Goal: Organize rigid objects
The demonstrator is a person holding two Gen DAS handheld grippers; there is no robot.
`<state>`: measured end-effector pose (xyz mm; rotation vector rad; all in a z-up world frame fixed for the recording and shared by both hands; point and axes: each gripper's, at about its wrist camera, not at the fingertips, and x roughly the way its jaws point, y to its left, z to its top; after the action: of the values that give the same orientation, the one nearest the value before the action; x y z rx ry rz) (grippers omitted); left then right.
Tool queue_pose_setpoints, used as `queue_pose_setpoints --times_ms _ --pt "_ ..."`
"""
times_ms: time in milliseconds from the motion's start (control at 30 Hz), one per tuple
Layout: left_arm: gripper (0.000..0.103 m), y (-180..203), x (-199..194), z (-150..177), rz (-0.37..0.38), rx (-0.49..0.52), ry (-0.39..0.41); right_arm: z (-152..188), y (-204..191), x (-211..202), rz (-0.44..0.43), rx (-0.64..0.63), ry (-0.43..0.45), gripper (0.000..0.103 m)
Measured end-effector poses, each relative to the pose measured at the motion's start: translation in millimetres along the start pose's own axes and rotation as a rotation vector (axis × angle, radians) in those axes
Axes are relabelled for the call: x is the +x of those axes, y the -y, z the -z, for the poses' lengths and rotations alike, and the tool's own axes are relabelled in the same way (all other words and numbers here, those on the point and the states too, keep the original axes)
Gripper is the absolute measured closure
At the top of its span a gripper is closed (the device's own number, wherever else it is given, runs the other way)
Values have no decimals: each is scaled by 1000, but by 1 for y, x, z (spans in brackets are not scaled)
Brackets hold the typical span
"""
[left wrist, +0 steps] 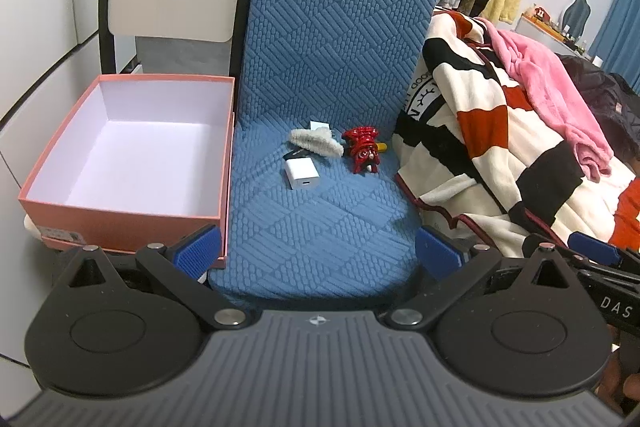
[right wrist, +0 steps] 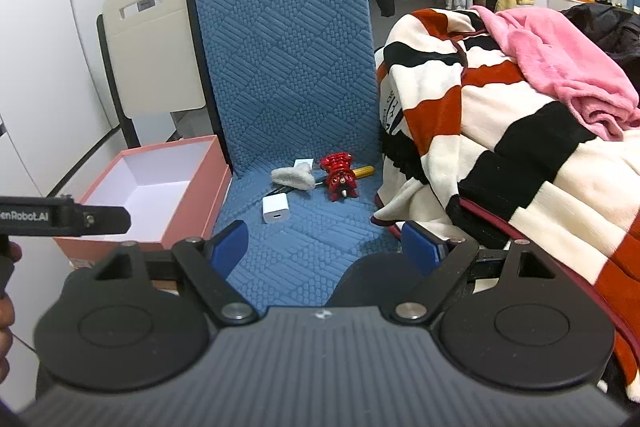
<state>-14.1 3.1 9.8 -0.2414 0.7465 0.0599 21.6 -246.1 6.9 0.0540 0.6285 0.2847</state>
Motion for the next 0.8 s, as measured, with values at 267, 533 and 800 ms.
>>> queue_pose_setpoints --times_ms 267,533,800 --pt "0 -5 -3 8 -15 -25 17 3 -1 -2 -13 -14 2 18" --pt "0 -8 0 8 -17 -30 20 1 -6 2 -25 -27 -11 18" --pt "0 -14 8 10 -13 -43 4 4 -10 8 -17 -20 -15 18"
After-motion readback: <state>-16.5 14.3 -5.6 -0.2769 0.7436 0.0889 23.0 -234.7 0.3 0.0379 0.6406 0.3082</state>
